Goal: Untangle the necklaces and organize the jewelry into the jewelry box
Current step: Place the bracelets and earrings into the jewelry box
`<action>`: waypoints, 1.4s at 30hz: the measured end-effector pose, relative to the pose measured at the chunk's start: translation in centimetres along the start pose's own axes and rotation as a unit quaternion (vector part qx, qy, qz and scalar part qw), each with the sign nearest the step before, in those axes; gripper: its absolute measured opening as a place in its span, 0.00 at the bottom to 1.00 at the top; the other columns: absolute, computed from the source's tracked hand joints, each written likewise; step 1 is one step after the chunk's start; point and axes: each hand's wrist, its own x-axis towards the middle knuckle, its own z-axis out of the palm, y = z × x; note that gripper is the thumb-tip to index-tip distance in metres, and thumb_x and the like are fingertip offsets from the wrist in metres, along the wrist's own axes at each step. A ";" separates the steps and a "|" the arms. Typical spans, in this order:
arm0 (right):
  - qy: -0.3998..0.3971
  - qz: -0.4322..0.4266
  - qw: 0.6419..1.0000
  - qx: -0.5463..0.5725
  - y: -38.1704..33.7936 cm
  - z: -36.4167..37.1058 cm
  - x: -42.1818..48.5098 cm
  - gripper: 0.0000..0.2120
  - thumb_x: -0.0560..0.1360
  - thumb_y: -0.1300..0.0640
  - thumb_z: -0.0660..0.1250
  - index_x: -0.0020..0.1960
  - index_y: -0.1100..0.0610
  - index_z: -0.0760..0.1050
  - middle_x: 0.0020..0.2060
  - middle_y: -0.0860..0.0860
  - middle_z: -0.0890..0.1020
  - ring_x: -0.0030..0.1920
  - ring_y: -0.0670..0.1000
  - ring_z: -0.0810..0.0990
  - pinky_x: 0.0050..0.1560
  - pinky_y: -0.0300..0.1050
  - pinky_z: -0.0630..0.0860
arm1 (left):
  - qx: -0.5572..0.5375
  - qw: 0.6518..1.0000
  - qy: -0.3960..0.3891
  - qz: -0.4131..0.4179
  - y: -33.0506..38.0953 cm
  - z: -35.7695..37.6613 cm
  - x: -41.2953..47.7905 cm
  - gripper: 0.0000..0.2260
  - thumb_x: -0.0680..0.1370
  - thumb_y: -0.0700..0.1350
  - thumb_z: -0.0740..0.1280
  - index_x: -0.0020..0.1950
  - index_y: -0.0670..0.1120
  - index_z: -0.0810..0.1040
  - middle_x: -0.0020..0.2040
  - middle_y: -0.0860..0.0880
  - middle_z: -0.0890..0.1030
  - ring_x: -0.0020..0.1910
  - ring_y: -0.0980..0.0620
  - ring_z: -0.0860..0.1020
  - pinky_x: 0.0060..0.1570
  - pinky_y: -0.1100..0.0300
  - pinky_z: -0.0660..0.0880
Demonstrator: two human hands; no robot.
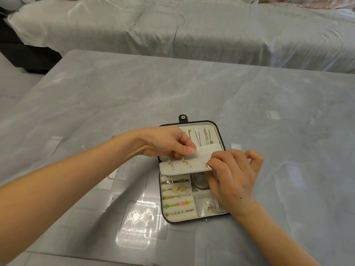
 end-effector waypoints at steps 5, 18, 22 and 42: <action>0.006 -0.001 1.000 0.006 0.0 -0.1 0.1 0.18 0.63 0.66 0.74 0.42 0.54 0.68 0.33 0.50 0.81 0.38 0.49 0.72 0.44 0.48 0.60 | -0.007 1.000 -0.021 -0.010 -0.2 -0.1 0.1 0.04 0.76 0.37 0.65 0.45 0.42 0.79 0.43 0.48 0.80 0.47 0.48 0.73 0.47 0.62 0.74; 0.012 0.000 1.000 0.019 0.0 -0.1 0.1 0.11 0.70 0.61 0.70 0.43 0.54 0.68 0.34 0.50 0.82 0.39 0.49 0.73 0.45 0.48 0.60 | 0.013 1.000 0.000 -0.017 0.2 0.8 0.4 0.04 0.76 0.39 0.66 0.42 0.45 0.79 0.43 0.48 0.79 0.43 0.52 0.73 0.40 0.66 0.72; 0.014 0.004 1.000 0.018 -0.1 -0.1 0.0 0.11 0.70 0.62 0.70 0.43 0.54 0.68 0.34 0.50 0.82 0.39 0.49 0.73 0.45 0.48 0.60 | -0.018 1.000 -0.007 -0.014 0.0 0.5 0.2 0.05 0.76 0.38 0.65 0.41 0.44 0.79 0.39 0.52 0.80 0.40 0.54 0.74 0.39 0.66 0.73; 0.010 0.001 1.000 0.011 0.0 0.0 0.0 0.16 0.64 0.64 0.74 0.43 0.54 0.68 0.34 0.50 0.82 0.39 0.49 0.73 0.45 0.48 0.60 | -0.022 1.000 -0.001 0.000 -0.6 0.7 0.2 0.04 0.76 0.38 0.66 0.42 0.44 0.78 0.40 0.50 0.78 0.41 0.53 0.74 0.43 0.64 0.73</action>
